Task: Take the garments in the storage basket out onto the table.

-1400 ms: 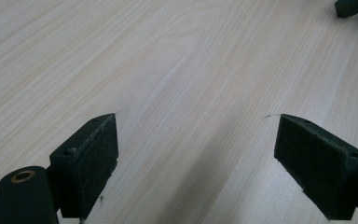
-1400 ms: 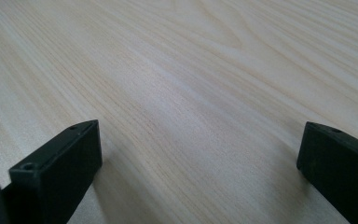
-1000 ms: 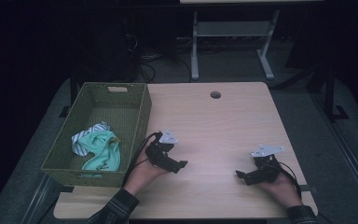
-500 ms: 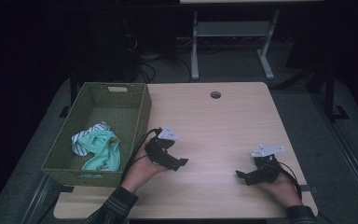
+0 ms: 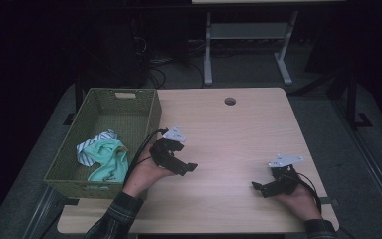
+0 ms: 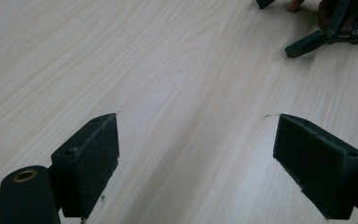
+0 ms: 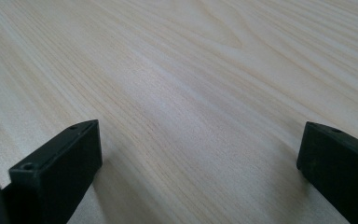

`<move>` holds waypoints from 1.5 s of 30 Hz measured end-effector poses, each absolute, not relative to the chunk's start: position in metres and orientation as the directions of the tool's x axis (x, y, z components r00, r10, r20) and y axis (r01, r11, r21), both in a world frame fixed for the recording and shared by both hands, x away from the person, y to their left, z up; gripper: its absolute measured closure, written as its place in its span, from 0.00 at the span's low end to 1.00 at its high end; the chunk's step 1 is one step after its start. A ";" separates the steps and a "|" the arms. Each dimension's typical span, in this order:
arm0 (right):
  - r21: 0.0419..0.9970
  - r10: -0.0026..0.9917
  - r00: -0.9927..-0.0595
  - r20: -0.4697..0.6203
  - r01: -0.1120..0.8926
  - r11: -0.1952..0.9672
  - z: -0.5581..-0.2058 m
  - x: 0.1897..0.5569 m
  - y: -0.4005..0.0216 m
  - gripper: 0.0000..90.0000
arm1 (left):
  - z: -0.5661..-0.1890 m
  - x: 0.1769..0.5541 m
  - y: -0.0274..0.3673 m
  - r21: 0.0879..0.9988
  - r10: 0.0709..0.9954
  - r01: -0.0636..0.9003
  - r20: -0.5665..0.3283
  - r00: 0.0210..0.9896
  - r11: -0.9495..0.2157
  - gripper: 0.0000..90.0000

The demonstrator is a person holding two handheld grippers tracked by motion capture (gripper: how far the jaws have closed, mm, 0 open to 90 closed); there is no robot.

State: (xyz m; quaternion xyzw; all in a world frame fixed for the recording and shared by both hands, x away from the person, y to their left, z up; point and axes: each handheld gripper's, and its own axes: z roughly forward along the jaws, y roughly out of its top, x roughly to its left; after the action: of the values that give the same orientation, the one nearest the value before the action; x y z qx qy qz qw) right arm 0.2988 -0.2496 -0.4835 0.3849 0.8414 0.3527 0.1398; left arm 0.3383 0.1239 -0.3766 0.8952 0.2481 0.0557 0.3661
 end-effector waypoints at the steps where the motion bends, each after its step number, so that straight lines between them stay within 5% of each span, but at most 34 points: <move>1: 0.703 0.746 -0.665 0.036 0.548 0.454 -0.484 0.299 -0.250 0.00 | -0.376 0.338 0.125 0.684 0.489 0.411 -0.090 0.867 -0.603 0.15; 45: 0.699 0.751 -0.659 0.036 0.554 0.453 -0.483 0.300 -0.249 0.00 | -0.333 0.348 0.176 0.695 0.535 0.419 -0.058 0.843 -0.584 0.19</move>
State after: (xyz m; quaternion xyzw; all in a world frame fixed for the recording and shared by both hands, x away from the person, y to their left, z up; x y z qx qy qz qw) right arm 0.2995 -0.2494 -0.4834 0.3883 0.8406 0.3506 0.1406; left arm 0.3483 0.1756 -0.3333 0.8865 0.2690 0.0792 0.3682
